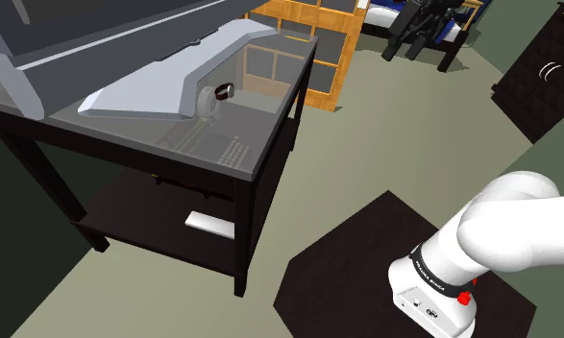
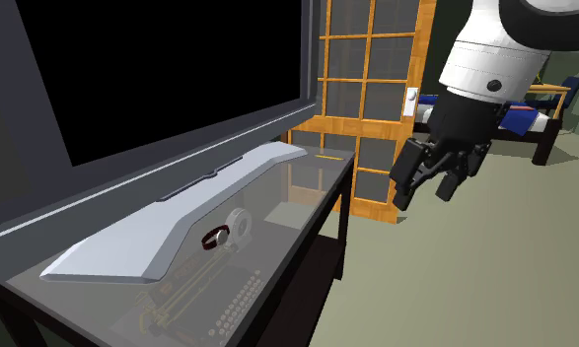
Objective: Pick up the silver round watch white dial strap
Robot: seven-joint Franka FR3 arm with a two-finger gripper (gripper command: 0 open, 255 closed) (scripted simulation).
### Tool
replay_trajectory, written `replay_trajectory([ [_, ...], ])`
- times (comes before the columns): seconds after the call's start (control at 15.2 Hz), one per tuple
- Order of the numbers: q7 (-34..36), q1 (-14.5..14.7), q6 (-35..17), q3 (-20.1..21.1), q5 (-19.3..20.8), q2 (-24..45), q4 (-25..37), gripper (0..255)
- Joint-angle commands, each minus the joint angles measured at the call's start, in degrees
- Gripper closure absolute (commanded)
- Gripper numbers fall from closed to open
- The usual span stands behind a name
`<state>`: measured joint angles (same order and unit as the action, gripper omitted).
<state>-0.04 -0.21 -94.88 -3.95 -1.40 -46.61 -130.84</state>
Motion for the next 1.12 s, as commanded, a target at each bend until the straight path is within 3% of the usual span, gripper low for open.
replay_trajectory([
  [0.0, 0.0, 0.0, 0.0, 0.0, 0.0, 0.0, 0.0, 0],
  [0.53, 12.3, 0.7, -5.8, 8.1, -3.4, 13.8, 6.0, 0],
  [1.06, 24.4, 0.8, -9.1, 14.7, -3.2, 30.5, 17.3, 0],
])
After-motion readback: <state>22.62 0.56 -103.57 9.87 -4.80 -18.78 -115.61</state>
